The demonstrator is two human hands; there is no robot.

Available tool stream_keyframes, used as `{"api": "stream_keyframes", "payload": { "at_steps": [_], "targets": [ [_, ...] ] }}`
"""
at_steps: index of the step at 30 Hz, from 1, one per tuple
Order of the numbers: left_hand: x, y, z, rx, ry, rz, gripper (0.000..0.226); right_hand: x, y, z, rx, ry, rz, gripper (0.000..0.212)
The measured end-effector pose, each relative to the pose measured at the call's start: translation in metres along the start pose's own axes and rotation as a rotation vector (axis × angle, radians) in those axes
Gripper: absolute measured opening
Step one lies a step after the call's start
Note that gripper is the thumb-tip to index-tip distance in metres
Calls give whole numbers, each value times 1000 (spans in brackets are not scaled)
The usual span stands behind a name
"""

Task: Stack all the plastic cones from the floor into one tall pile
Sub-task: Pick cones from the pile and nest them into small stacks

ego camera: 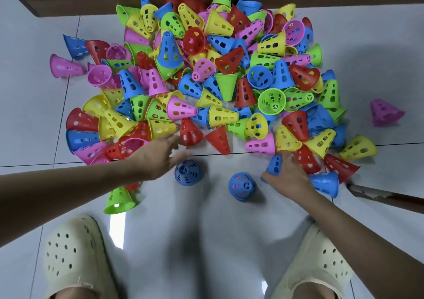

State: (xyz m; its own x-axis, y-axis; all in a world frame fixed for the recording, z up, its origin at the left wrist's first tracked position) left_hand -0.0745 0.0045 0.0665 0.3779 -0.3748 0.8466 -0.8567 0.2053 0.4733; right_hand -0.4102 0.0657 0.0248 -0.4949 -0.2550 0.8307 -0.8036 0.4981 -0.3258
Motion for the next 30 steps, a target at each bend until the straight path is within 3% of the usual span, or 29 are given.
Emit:
{"api": "stream_keyframes", "payload": {
  "at_steps": [4, 9, 14, 19, 24, 30],
  "targets": [
    [-5, -30, 23, 364, 24, -107, 64, -2, 5, -16, 28, 65, 245, 87],
    [-17, -32, 49, 449, -55, -245, 56, 0, 1, -32, 10, 90, 542, 42],
    [-38, -28, 54, 654, -153, -462, 51, 16, -42, -56, 289, 58, 700, 45],
    [-41, -22, 57, 722, -129, -538, 49, -5, -58, -75, 535, -17, 429, 48],
    [-49, -27, 44, 746, -270, -657, 75, -20, -44, -75, 501, -25, 427, 52],
    [-31, -30, 13, 657, -288, -699, 39, -41, -39, -73, 534, -80, 344, 45]
  ]
}}
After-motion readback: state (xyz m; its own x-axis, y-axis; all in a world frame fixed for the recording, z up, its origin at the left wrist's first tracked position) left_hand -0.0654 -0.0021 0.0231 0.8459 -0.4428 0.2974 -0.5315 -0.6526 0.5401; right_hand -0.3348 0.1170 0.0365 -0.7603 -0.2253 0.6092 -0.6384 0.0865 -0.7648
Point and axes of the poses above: each hand's wrist, its own z-axis towards the middle knuckle, its own x-axis out of the back of the hand, y = z × x, the point moved 8 cm from there along z, towards the middle knuckle, and after that the axes turned 11 degrees about y, right-handed, at the moved point
